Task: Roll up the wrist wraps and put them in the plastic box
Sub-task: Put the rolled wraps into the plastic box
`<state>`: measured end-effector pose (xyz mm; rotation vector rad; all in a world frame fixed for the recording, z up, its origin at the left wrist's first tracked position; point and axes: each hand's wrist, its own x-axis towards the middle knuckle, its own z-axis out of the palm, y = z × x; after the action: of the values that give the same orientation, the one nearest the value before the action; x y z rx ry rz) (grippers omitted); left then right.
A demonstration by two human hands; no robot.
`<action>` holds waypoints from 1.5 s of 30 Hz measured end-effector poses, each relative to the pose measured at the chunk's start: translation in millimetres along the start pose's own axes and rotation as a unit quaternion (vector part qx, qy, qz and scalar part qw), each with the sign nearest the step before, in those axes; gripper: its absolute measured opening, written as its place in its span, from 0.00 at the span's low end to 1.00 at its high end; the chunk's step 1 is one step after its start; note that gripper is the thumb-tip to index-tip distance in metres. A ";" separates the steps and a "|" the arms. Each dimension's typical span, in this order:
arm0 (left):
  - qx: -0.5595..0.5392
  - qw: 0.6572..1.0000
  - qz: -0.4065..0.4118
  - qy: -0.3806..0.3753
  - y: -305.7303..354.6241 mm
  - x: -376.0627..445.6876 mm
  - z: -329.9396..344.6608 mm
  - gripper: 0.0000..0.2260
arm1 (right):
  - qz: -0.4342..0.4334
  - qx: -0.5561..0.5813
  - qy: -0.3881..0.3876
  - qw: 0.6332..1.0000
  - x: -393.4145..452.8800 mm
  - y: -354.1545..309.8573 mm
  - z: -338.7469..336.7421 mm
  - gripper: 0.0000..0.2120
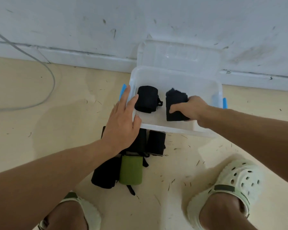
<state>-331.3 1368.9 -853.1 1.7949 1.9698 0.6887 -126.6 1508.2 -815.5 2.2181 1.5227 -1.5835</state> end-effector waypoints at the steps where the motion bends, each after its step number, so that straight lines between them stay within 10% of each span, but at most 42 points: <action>1: 0.001 1.000 -0.001 0.000 0.0 0.2 0.1 0.28 | 0.025 0.002 -0.002 1.000 11.9 4.3 5.2 0.26; 12: 0.003 1.000 -0.003 -0.007 0.0 0.2 -0.5 0.28 | 0.104 0.172 -0.094 0.975 40.4 6.3 19.2 0.22; 24: -0.003 1.000 -0.006 -0.008 -1.3 0.8 -0.3 0.27 | 0.080 0.201 -0.020 0.976 39.0 1.5 39.0 0.25; 32: -0.013 1.000 -0.006 -0.001 0.1 1.0 0.5 0.28 | 0.006 0.133 -0.041 0.990 42.7 8.7 36.5 0.18; 45: -0.013 1.000 0.000 -0.009 -8.8 -0.3 2.1 0.28 | -0.038 -0.032 -0.001 0.999 39.2 3.0 14.1 0.37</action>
<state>-337.1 1368.2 -860.0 1.7804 1.9390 0.6926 -134.1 1526.3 -852.5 2.1491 1.6503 -1.5332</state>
